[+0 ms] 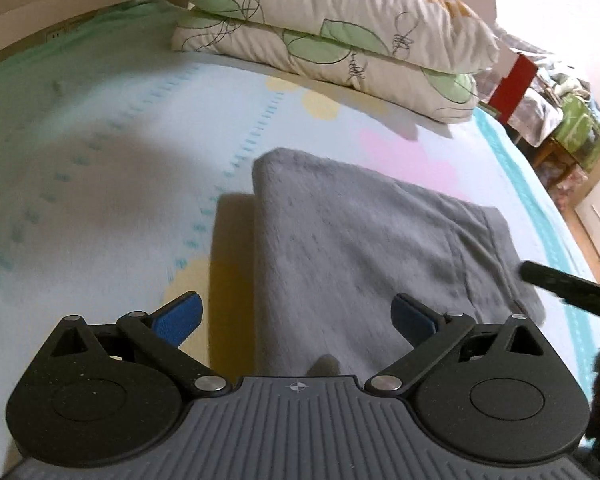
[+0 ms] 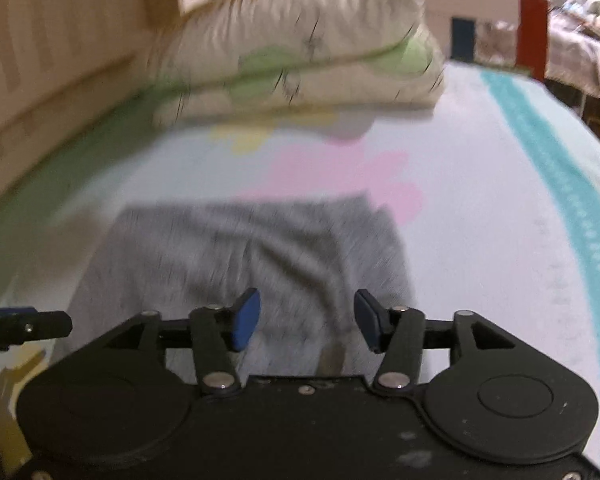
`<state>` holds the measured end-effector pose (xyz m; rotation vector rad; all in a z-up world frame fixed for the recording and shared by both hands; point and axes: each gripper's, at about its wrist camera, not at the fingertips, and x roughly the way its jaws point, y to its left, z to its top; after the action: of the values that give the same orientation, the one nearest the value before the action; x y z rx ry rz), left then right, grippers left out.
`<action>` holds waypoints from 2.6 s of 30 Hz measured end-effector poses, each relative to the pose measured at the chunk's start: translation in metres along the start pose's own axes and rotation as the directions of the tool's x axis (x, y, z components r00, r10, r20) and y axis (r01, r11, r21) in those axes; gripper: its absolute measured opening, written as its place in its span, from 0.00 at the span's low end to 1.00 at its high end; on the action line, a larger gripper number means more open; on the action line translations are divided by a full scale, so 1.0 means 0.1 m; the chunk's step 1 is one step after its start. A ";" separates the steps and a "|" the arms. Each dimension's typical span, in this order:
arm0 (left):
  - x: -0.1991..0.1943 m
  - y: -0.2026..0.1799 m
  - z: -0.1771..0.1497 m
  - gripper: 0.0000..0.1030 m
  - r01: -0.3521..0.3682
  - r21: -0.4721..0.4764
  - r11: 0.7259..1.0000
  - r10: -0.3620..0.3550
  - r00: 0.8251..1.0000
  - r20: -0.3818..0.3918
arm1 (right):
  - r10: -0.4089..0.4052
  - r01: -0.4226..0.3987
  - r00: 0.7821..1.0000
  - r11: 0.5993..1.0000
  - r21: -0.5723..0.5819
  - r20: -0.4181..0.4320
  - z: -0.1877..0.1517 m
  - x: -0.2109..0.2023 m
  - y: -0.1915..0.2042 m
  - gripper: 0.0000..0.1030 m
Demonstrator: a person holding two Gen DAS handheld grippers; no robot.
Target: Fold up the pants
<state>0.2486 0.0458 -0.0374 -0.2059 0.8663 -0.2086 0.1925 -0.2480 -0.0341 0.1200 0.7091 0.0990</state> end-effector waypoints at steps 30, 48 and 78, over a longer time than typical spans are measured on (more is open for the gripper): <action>0.62 0.07 0.22 0.22 0.141 -0.133 0.981 -0.155 0.983 -0.102 | 0.278 -0.243 0.946 0.949 0.200 -0.167 0.23 0.84 -0.74 0.29; -0.48 1.22 0.77 0.19 -0.050 -0.119 0.992 0.057 0.997 0.053 | 0.484 -0.477 0.870 0.874 0.093 -0.091 1.16 0.82 0.87 0.27; -0.61 0.63 0.06 0.30 -0.265 -0.188 0.946 0.267 0.964 -0.014 | 0.284 -0.294 0.955 0.948 -0.125 -0.088 0.57 0.65 1.46 0.30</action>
<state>0.2206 0.1230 -0.0060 -0.2640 0.8926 0.1280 0.2718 -0.0991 -0.0124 0.0888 0.7476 0.4346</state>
